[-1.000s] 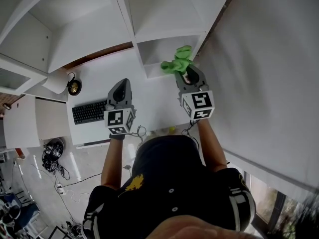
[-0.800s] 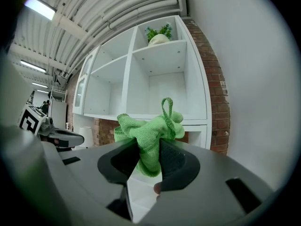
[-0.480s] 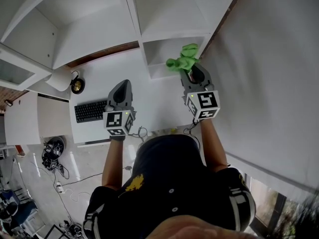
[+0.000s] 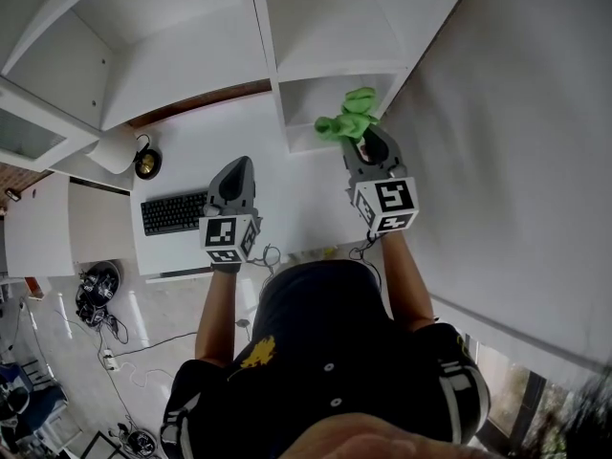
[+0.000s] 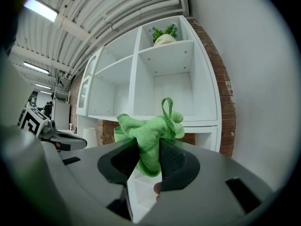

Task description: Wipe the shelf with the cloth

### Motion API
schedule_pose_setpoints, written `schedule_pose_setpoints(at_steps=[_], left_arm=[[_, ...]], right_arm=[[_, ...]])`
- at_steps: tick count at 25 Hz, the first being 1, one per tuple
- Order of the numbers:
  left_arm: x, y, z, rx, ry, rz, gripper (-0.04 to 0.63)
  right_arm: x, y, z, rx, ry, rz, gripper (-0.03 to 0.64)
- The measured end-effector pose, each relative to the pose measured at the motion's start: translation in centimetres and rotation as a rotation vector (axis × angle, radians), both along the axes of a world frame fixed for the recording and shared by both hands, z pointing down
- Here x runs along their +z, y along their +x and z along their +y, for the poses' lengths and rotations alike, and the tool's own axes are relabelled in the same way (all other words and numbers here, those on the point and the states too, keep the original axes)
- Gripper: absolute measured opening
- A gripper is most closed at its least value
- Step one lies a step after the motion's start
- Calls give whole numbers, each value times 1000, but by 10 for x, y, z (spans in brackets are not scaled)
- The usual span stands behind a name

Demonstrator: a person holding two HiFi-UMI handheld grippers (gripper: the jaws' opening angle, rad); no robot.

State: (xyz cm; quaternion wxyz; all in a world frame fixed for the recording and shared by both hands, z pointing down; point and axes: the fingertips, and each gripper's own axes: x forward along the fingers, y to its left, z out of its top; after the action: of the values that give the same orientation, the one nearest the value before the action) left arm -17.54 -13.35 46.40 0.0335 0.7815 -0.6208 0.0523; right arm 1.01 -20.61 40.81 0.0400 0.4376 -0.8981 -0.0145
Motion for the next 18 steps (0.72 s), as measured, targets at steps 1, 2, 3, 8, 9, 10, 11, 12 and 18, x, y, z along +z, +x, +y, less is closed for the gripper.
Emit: schedule_pose_setpoints(at_steps=[1, 2, 3, 8, 9, 10, 11, 12, 18], left_arm=[[0, 2, 0, 3, -1, 1, 17], [-1, 4, 0, 5, -1, 3, 17], [-1, 5, 0, 8, 0, 4, 17], [-3, 2, -2, 2, 8, 9, 17], [-4, 0, -2, -2, 11, 13, 17], [-5, -1, -3, -5, 13, 16, 17], [-7, -2, -3, -9, 13, 19, 17], [-8, -2, -3, -13, 13, 22, 17], [-13, 3, -5, -11, 24, 20, 17]], right_arm=[[0, 0, 0, -1, -1, 0, 114], [-1, 0, 0, -1, -3, 1, 114], [-1, 0, 0, -2, -4, 2, 114], [-1, -1, 0, -6, -2, -1, 114], [0, -2, 0, -6, -3, -1, 114], [0, -1, -1, -5, -3, 0, 114], [1, -1, -1, -3, -4, 1, 114], [1, 0, -2, -3, -5, 5, 114], [2, 1, -2, -6, -4, 17, 112]])
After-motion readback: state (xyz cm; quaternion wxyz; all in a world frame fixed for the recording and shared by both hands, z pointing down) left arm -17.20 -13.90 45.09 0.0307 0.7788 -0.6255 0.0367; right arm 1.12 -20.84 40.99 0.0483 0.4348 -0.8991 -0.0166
